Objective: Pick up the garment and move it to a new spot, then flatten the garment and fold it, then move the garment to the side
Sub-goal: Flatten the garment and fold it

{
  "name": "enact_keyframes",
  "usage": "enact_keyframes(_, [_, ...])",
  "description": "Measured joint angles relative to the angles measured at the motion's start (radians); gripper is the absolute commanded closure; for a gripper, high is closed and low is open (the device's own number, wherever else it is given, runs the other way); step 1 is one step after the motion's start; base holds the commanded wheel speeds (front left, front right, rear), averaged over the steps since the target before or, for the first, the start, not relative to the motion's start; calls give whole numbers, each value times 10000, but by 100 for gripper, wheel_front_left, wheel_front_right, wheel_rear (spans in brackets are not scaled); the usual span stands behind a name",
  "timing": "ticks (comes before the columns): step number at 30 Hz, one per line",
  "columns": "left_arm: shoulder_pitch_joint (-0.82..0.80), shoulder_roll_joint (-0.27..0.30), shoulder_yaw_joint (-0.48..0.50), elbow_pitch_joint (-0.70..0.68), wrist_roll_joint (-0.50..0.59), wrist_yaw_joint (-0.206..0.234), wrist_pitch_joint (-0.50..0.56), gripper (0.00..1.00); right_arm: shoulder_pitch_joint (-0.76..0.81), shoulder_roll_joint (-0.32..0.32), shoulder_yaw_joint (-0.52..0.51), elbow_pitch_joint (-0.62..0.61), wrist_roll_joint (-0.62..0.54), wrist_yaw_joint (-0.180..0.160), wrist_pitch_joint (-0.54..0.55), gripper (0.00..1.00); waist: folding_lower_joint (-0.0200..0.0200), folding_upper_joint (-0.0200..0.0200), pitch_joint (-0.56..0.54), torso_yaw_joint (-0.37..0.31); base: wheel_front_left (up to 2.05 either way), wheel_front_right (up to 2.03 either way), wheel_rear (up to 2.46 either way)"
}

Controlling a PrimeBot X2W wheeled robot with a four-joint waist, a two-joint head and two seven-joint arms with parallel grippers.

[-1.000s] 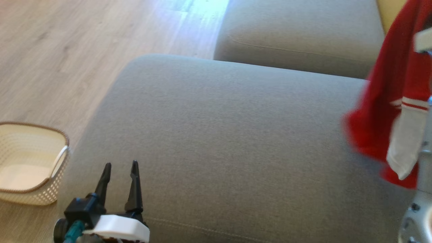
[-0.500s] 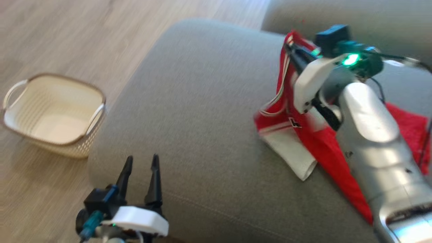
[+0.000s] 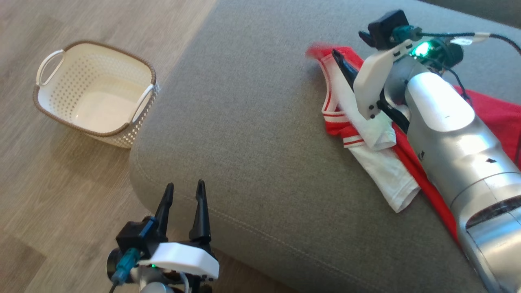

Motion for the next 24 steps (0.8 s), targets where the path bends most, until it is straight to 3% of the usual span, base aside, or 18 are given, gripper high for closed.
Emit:
enact_keyframes(5, [-236,2,-38,347,94,-259,-2,0,4,-4,523,311,610,0,-146,0,-4,0,-422,-132,0,0,0])
enact_keyframes(13, [-464,0,416,849,550,-800,-2,0,416,-303,493,178,1906,0,-1099,0,-5,0,-1456,-588,0,0,0])
enact_keyframes(17, [-457,0,1081,671,644,-970,-2,0,982,-669,422,-646,2738,0,-1507,0,-4,0,-1946,-1518,0,0,0])
enact_keyframes(24, [-414,0,1732,198,644,-974,-2,0,2452,-1755,161,-2523,3227,0,-1628,0,-4,0,-2492,-2935,0,0,0])
